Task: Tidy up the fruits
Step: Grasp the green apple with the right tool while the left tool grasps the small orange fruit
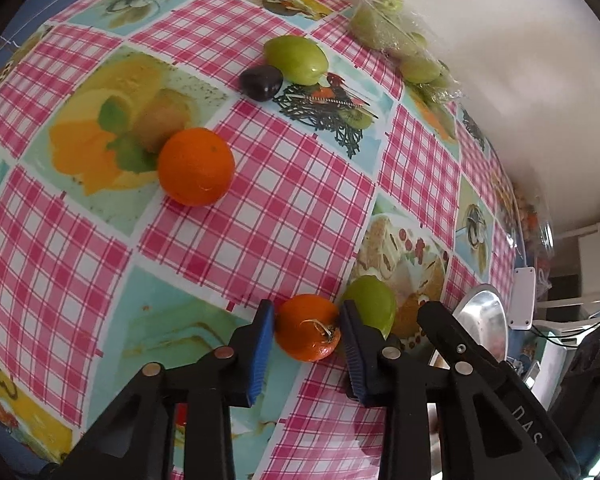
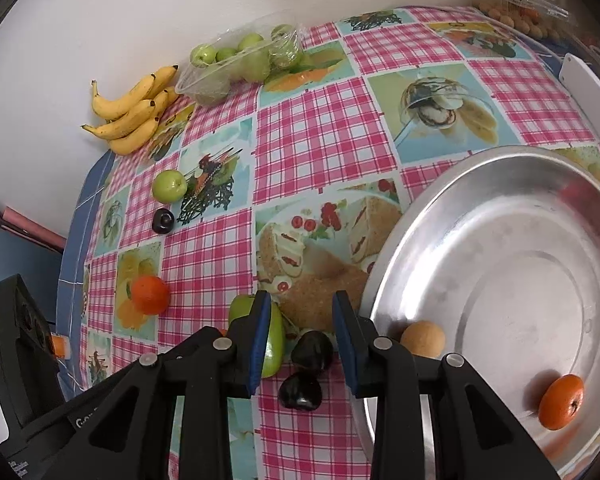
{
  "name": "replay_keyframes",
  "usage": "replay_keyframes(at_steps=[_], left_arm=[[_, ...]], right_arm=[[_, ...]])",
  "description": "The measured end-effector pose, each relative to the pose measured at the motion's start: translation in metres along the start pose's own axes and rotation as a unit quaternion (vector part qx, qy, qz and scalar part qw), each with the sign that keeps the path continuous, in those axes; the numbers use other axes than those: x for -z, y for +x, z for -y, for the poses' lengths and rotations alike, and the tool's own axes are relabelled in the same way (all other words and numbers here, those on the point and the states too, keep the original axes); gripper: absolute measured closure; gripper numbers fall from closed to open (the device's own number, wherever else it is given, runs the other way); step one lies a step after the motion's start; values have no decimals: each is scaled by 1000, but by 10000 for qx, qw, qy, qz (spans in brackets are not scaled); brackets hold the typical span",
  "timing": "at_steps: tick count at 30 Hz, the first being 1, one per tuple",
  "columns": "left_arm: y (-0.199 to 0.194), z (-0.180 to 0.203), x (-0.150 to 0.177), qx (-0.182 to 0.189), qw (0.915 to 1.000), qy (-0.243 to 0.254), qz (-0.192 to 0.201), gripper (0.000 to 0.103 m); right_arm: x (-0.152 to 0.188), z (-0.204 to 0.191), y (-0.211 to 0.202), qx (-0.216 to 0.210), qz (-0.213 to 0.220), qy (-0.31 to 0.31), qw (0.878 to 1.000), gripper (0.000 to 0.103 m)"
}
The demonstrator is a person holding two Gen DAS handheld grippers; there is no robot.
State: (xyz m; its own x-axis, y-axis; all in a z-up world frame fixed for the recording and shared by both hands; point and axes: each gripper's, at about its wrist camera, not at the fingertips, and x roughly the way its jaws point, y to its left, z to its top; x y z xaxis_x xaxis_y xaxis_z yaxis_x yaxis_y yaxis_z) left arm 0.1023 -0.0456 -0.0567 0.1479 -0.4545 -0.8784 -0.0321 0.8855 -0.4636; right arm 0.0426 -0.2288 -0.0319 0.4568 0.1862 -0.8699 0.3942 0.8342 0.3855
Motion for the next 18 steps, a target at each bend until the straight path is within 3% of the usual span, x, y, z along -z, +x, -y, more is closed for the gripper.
replay_keyframes(at_steps=[7, 12, 18], left_arm=[[-13, -11, -8, -99, 9996, -118, 245, 70], [-26, -23, -15, -162, 9986, -239, 453, 80], [-23, -28, -18, -11, 9988, -364, 334, 79]], right_arm=[[1, -9, 4, -65, -29, -31, 10000, 70], [4, -21, 11, -101, -130, -180, 9997, 70], [9, -32, 22, 2, -315, -422, 9986, 68]])
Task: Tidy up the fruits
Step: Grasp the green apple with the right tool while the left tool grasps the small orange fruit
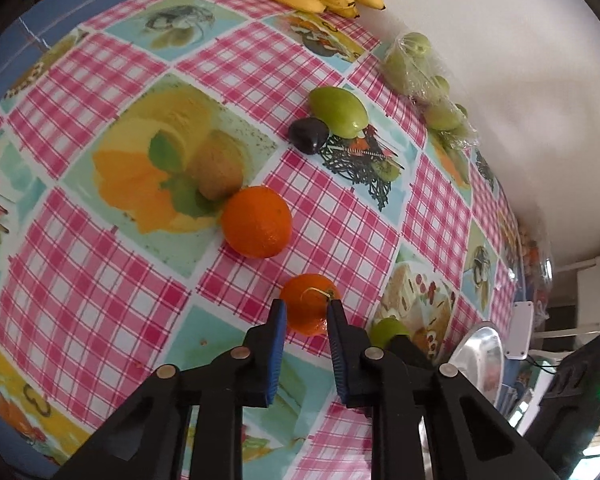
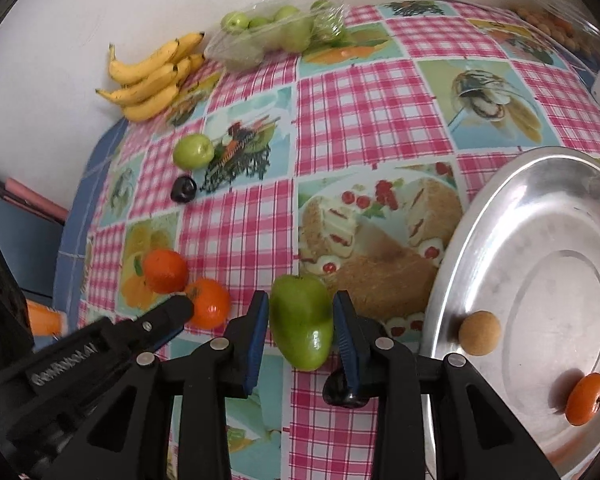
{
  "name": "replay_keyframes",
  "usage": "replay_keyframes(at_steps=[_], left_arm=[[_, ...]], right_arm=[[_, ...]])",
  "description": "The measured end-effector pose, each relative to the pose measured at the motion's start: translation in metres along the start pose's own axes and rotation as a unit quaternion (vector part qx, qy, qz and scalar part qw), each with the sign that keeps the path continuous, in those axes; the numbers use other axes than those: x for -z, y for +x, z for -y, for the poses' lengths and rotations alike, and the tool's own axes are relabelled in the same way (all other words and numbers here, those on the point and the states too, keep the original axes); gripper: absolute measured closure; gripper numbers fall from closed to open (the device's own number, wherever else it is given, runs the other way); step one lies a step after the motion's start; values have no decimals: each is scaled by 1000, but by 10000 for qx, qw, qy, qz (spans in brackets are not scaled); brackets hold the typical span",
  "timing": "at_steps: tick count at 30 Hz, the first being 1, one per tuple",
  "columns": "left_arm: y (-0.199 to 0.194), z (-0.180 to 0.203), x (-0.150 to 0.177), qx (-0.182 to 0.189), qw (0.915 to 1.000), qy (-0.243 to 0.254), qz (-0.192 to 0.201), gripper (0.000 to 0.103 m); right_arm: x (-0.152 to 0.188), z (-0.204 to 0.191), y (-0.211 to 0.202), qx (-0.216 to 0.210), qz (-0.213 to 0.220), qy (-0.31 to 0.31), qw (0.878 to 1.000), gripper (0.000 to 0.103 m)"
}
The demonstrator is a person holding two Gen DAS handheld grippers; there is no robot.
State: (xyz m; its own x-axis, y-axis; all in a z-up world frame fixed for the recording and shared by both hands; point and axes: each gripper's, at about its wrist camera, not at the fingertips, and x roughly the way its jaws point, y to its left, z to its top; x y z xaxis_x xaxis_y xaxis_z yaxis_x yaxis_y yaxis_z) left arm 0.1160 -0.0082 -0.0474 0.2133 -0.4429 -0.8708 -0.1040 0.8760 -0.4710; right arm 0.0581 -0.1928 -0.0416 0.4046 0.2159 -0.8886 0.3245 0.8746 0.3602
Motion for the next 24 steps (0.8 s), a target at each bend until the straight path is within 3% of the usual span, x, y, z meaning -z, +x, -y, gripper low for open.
replay_keyframes(at_steps=[4, 10, 23, 24], left_arm=[[-1, 0, -1, -87, 9999, 61, 24, 76], [2, -1, -3, -35, 10000, 65, -9, 52], [16, -1, -1, -6, 9999, 70, -84, 53], [17, -1, -1, 22, 9999, 73, -107, 57]], right_arm=[[2, -5, 9, 83, -96, -118, 9998, 65], [2, -11, 14, 152, -93, -217, 9996, 64], [2, -6, 12, 98, -74, -51, 9999, 64], [1, -5, 10, 75, -48, -3, 10000, 64]])
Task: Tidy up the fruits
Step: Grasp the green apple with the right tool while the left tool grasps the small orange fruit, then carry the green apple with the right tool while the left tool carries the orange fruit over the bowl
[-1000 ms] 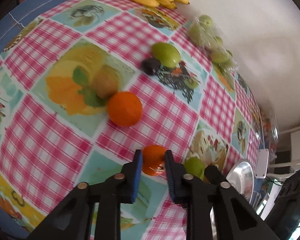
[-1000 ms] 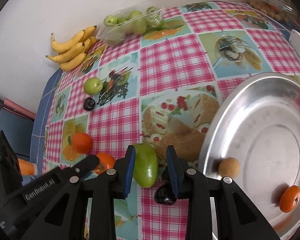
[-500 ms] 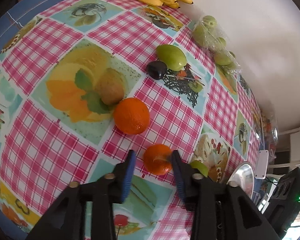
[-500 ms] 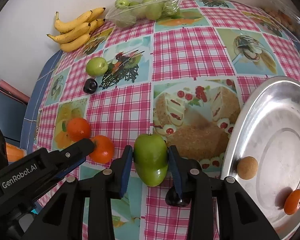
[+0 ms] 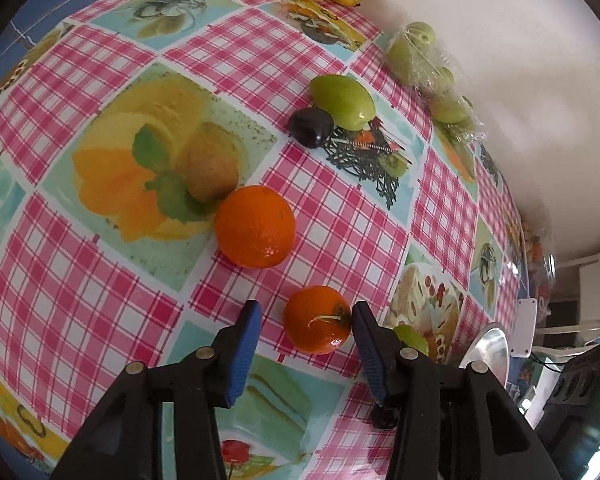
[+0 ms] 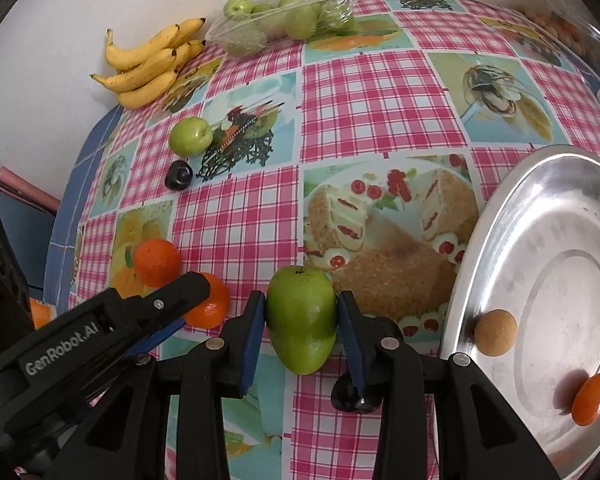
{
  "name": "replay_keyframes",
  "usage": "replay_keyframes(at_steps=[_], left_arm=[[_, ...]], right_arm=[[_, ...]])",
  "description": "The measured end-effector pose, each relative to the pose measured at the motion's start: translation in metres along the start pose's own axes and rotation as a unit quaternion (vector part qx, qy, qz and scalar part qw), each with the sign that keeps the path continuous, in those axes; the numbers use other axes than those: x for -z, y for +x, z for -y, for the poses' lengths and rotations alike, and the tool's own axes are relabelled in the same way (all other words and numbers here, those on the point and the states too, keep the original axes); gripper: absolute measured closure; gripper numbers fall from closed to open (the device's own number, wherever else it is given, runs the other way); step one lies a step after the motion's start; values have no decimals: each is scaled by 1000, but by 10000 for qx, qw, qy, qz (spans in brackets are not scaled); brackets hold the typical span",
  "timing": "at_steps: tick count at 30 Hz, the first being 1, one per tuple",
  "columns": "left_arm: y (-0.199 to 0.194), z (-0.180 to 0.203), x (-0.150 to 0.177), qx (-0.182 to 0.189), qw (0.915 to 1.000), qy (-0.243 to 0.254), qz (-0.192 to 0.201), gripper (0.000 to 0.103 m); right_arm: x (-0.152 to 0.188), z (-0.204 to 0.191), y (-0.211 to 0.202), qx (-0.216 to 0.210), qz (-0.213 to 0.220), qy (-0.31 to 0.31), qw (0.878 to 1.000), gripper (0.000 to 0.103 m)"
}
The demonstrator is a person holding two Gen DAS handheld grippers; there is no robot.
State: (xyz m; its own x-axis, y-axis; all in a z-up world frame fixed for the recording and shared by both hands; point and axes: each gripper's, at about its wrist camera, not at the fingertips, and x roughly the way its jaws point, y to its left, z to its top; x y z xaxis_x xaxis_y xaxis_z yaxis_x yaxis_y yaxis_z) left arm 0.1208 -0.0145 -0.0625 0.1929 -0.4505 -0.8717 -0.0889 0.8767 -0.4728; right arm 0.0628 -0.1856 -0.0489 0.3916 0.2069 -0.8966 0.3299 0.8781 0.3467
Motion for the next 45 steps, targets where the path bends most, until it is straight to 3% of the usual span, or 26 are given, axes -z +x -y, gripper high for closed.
replay_keyframes(at_steps=[2, 5, 15, 22, 34, 45], left_arm=[[0, 1, 0, 134, 9999, -18, 9, 65], [-3, 5, 0, 4, 9999, 135, 108, 65], [-33, 13, -4, 318, 9982, 192, 474, 65], [-42, 20, -3, 306, 9976, 264, 569, 66], [-35, 57, 20, 381, 9956, 760, 394, 66], [-14, 121, 74, 487, 9819, 1825, -136, 65]], right_arm=[[-1, 2, -4, -27, 52, 51, 10000, 64], [-3, 3, -9, -70, 128, 109, 9998, 64], [-9, 5, -33, -231, 376, 290, 9986, 64], [-10, 25, -47, -272, 429, 680, 9964, 64], [-5, 105, -78, 258, 613, 1633, 9843, 65], [10, 172, -103, 721, 723, 2251, 9690, 64]])
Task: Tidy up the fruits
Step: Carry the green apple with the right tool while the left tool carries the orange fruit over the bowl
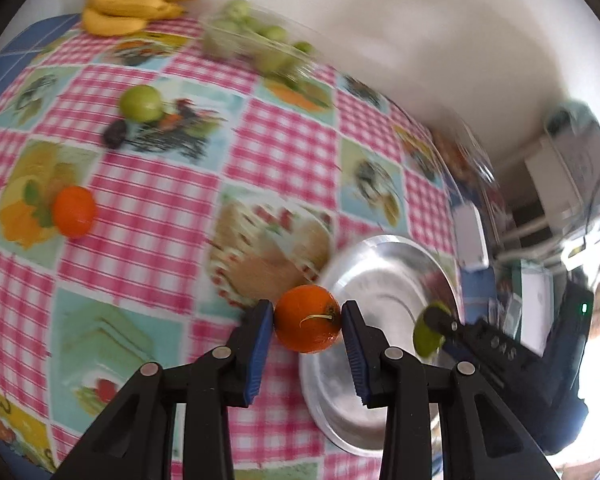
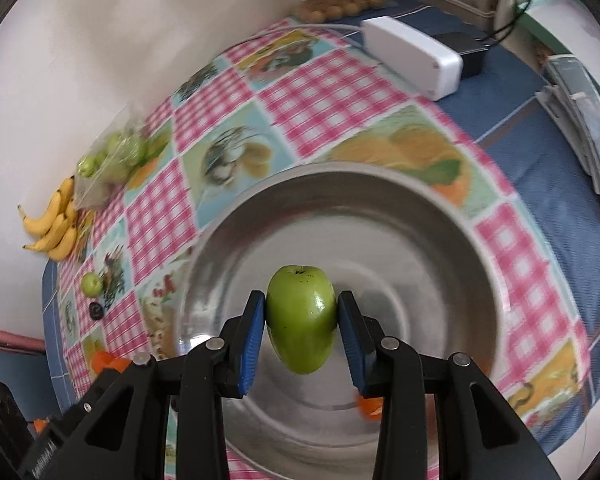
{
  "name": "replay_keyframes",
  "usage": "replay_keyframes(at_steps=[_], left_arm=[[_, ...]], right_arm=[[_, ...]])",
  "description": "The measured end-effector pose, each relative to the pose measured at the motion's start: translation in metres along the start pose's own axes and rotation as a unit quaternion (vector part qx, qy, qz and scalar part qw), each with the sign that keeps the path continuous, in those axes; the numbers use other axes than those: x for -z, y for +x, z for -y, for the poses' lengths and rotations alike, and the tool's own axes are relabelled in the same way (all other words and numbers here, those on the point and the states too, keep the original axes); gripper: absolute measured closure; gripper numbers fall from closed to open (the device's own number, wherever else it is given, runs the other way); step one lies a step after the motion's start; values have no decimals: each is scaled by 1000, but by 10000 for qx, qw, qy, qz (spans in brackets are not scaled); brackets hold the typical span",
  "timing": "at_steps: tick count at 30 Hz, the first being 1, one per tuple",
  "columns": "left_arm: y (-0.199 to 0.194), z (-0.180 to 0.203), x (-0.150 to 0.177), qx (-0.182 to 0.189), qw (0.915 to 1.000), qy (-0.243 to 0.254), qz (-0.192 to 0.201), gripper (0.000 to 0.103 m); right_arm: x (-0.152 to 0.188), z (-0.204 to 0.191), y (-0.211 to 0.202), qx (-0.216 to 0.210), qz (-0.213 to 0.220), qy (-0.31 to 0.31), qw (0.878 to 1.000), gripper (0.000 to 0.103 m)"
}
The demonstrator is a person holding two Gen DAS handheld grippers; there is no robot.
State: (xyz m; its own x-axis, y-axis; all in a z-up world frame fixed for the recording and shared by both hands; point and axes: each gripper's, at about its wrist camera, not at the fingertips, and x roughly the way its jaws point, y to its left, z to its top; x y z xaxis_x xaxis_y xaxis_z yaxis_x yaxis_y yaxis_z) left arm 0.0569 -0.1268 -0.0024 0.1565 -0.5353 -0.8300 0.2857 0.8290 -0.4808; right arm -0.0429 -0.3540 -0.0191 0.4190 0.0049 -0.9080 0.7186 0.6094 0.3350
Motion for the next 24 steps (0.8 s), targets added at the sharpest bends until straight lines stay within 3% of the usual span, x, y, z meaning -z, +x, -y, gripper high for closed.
replay_keyframes(at_steps=[4, 8, 17, 24], left_arm=[[10, 24, 11, 111, 9992, 319, -223, 65], [25, 37, 23, -9, 9974, 561, -448, 65], [42, 38, 37, -130, 9947, 620, -805, 65], [47, 38, 39, -150, 9940, 615, -891, 65]], right_arm=[[-3, 11, -10, 103, 100, 38, 9999, 64], [-4, 18, -14, 161, 101, 59, 9998, 64], [4, 15, 13, 156, -340, 15, 9993, 64], [3, 10, 8, 128, -243, -57, 9996, 64]])
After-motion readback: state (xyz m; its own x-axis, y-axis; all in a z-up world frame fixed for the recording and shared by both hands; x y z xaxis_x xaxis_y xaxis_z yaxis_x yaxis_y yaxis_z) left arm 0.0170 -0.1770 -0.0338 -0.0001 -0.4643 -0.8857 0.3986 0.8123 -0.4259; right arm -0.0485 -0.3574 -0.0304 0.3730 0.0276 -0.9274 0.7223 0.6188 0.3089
